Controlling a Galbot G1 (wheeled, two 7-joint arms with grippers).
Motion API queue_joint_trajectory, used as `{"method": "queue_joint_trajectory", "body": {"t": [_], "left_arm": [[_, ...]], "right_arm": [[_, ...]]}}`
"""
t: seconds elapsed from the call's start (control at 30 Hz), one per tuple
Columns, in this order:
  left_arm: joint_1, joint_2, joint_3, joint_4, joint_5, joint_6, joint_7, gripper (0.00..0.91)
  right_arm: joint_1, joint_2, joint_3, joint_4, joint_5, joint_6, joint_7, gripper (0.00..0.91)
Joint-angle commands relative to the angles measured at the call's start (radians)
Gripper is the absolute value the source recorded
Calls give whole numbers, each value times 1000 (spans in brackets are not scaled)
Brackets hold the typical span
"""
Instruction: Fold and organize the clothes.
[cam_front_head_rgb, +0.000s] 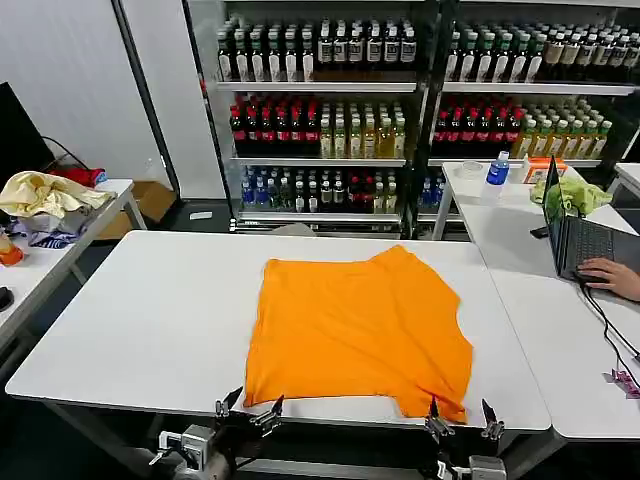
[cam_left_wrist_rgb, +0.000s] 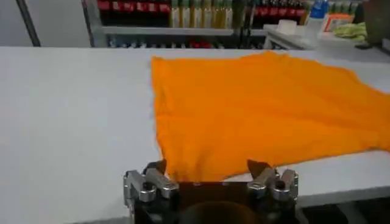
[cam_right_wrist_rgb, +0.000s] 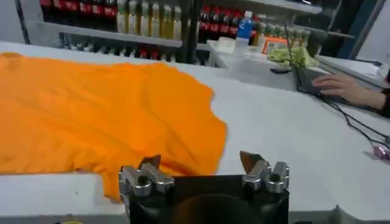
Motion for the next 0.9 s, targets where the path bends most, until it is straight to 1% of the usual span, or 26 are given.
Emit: {"method": "queue_joint_trajectory", "body": {"t": [0.03, 0.1, 0.27, 0.3, 0.33, 0.4, 0.43, 0.67, 0.9], "left_arm": [[-5, -8, 24, 24, 18, 14, -20, 212], [-5, -8, 26, 24, 16, 14, -19, 141], [-14, -10, 30, 29, 13, 12, -19, 50], [-16, -10, 30, 30, 12, 12, -19, 40], [-18, -9, 31, 31, 10, 12, -18, 30], [-20, -9, 33, 33, 8, 11, -17, 20], [-21, -8, 33, 35, 7, 11, -16, 20], [-21, -5, 32, 37, 3, 10, -11, 20], [-20, -1, 25, 33, -4, 10, -5, 20]], "right_arm": [[28, 10, 6, -63, -12, -50, 30, 907], [32, 8, 6, -72, -5, -50, 18, 907], [42, 12, -7, -95, 21, -47, 10, 907], [49, 14, -9, -107, 38, -46, 9, 836], [56, 15, -10, -117, 53, -44, 9, 675], [68, 19, -12, -135, 75, -41, 9, 81], [72, 21, -13, -141, 79, -36, 8, 0], [82, 27, -27, -165, 92, -23, -10, 0], [67, 25, -32, -137, 86, -5, -26, 0]]}}
